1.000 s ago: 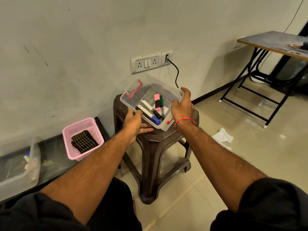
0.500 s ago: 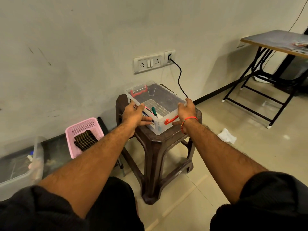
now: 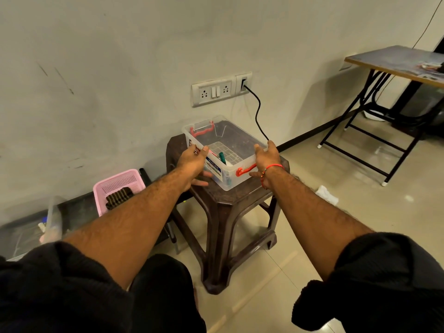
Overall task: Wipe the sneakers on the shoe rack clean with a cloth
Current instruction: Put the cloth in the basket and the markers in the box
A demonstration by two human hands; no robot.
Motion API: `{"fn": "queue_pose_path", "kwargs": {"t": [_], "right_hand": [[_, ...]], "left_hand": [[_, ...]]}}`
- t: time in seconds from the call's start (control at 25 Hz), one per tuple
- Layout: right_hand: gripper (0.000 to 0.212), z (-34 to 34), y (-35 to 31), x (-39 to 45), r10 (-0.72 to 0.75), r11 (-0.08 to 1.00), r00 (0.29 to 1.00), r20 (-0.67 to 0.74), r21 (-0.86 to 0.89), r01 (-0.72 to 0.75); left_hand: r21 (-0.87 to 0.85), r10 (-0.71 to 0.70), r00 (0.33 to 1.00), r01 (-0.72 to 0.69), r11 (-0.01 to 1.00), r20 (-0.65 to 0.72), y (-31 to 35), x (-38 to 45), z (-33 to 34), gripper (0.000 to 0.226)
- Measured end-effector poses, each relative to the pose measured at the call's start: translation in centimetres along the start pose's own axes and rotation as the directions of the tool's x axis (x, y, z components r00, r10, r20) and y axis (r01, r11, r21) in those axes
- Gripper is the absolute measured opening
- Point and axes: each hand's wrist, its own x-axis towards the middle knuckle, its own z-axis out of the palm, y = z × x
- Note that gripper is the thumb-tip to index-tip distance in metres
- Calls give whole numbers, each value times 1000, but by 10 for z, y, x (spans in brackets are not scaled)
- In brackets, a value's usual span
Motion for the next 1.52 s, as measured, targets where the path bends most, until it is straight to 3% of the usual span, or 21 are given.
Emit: {"fn": "queue_pose_path", "kwargs": {"t": [0.08, 0.24, 0.32, 0.48, 0.72, 0.96, 1.04, 1.16, 1.28, 1.52], "right_hand": [[62, -6, 3, -3, -4, 1000, 1000, -5, -1, 4], [58, -16, 7, -17, -169, 953, 966, -195, -284, 110], [53, -18, 0, -36, -236, 916, 948, -215, -374, 144], [48, -16, -13, -81, -342, 825, 936, -78, -502, 259], [48, -7, -48, -135, -442, 770, 893, 85, -475, 426], [42, 25, -71, -171, -440, 684, 851, 287, -507, 525], [45, 44, -63, -181, -412, 651, 834, 366, -523, 551], [52, 80, -44, -194, -419, 525, 738, 529, -522, 672], [50, 102, -41, -232, -402, 380, 625, 669, -498, 779], [48, 153, -32, -240, -412, 337, 508, 757, -392, 856]], "left_hand": [[80, 45, 998, -42, 996, -35, -5, -5, -8, 50], [271, 150, 975, -102, 957, -163, -10, -24, -42, 57], [424, 246, 955, -157, 892, -165, -12, -38, -68, 54], [524, 377, 917, -261, 811, -127, -14, -66, -115, 46], [708, 544, 837, -355, 611, -50, -18, -132, -168, 43], [806, 573, 817, -292, 515, -70, -28, -180, -208, 41], [866, 569, 820, -235, 441, -67, -41, -197, -220, 44], [936, 544, 834, -114, 332, -91, -64, -218, -241, 52], [944, 470, 864, 17, 328, -179, -78, -231, -264, 60], [953, 449, 849, 183, 242, -277, -101, -223, -299, 65]]}}
